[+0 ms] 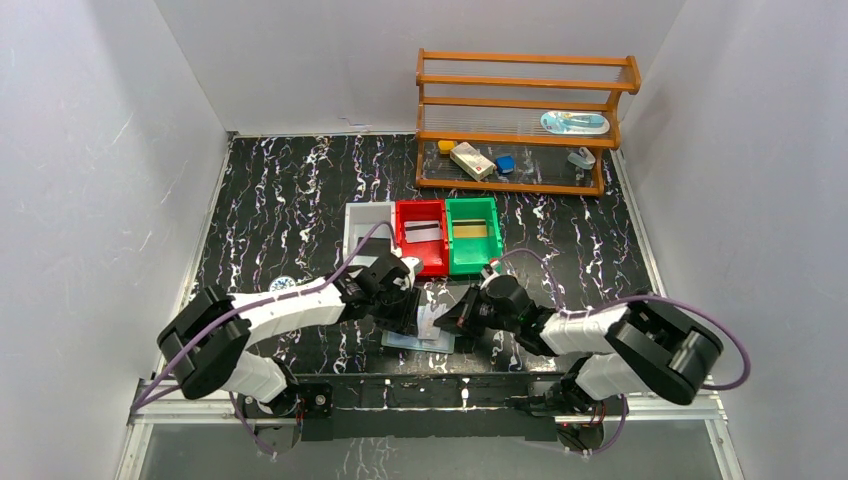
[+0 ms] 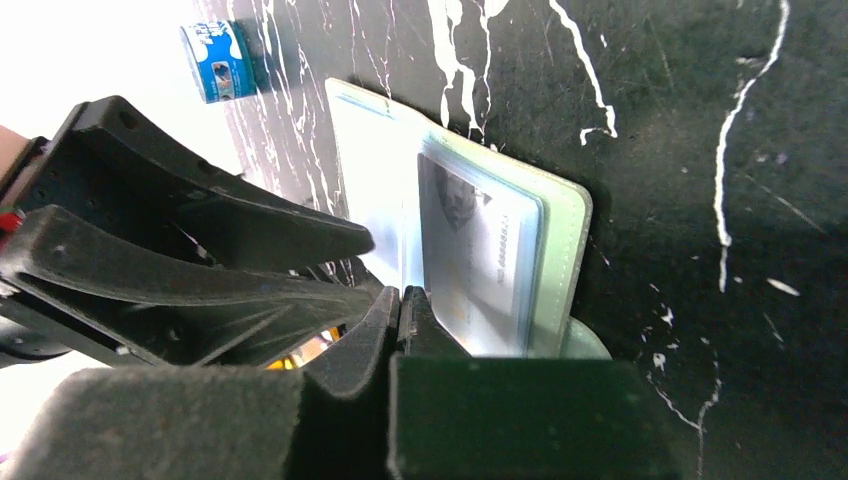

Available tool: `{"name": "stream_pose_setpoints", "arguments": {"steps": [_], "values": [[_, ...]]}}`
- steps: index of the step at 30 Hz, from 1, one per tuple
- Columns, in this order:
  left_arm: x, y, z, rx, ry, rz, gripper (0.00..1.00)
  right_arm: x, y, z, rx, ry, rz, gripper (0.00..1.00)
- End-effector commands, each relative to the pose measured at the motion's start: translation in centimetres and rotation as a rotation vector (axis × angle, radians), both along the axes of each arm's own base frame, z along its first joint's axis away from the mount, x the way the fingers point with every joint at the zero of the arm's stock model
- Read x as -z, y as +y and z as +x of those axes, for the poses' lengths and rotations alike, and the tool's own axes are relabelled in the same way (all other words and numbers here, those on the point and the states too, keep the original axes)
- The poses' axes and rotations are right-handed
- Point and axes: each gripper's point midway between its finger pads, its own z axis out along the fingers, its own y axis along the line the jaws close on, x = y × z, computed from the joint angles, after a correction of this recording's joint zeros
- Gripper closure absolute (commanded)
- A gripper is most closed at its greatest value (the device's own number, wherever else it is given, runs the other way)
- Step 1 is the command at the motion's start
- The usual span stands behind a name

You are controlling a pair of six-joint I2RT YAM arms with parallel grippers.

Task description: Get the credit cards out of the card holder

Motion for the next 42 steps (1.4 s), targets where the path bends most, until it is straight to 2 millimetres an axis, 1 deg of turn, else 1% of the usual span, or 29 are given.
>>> {"name": "stream_pose_setpoints", "arguments": {"steps": [1,3,6,8,9,11,12,15,16,19,20,22,24,27,29,31,35,36,39,42], "values": [[-1.9,1.2,1.2,-0.062,-0.086,0.013,0.62,-1.2,-0.7,1.4,0.026,-0.094,-0.065,1.00],[-2.6,1.7,1.7,-0.091,-0.120,0.023,0.58,-1.7,-1.0,1.6,0.028,-0.119,-0.087,1.00],[-3.8,2.5,2.5,-0.123,-0.173,0.035,0.54,-2.6,-1.3,2.0,0.034,-0.159,-0.100,1.00],[-4.7,3.2,3.0,-0.146,-0.214,0.050,0.47,-3.4,-1.5,2.3,0.038,-0.192,-0.106,1.00],[-5.2,3.6,3.3,-0.157,-0.236,0.058,0.42,-3.4,-1.7,2.4,0.040,-0.204,-0.119,1.00],[-6.2,4.9,4.0,-0.194,-0.281,0.087,0.36,-5.2,-1.3,3.3,0.045,-0.255,-0.115,1.00],[-6.8,5.6,4.4,-0.216,-0.296,0.095,0.33,-5.6,-1.3,3.5,0.043,-0.275,-0.123,1.00],[-8.2,8.7,6.2,-0.319,-0.314,0.116,0.26,-6.8,-1.3,4.1,0.021,-0.339,-0.162,1.00],[-8.8,9.8,6.7,-0.357,-0.317,0.116,0.23,-7.5,-1.1,4.5,0.014,-0.371,-0.169,1.00],[-10.7,12.8,7.9,-0.449,-0.352,0.109,0.11,-8.9,-0.9,5.6,-0.015,-0.453,-0.224,1.00],[-11.6,13.5,8.1,-0.472,-0.379,0.102,0.07,-9.5,-1.0,6.2,-0.016,-0.489,-0.253,1.00],[-12.4,14.4,8.4,-0.496,-0.423,0.101,0.02,-10.4,-1.0,7.3,-0.028,-0.554,-0.308,1.00],[-12.5,14.6,8.3,-0.493,-0.443,0.099,0.02,-11.6,-0.9,8.4,-0.037,-0.620,-0.355,1.00],[-12.1,15.0,8.0,-0.479,-0.453,0.110,0.02,-12.9,-0.8,10.2,-0.070,-0.725,-0.443,1.00],[-11.7,15.3,7.9,-0.476,-0.464,0.124,0.02,-14.2,-0.4,11.6,-0.090,-0.804,-0.498,1.00],[-12.2,15.2,8.1,-0.476,-0.480,0.111,0.02,-14.6,-0.2,12.9,-0.123,-0.872,-0.572,1.00],[-12.4,15.1,8.4,-0.473,-0.502,0.100,0.02,-15.6,0.7,15.4,-0.207,-1.005,-0.698,1.00],[-12.4,15.2,8.4,-0.475,-0.505,0.102,0.02,-15.7,0.9,16.0,-0.231,-1.027,-0.727,1.00],[-12.5,15.2,8.4,-0.474,-0.506,0.102,0.02,-15.1,1.8,17.6,-0.329,-1.106,-0.825,1.00],[-12.7,15.6,8.5,-0.487,-0.521,0.109,0.02,-14.1,2.4,19.0,-0.424,-1.158,-0.918,1.00]]}}
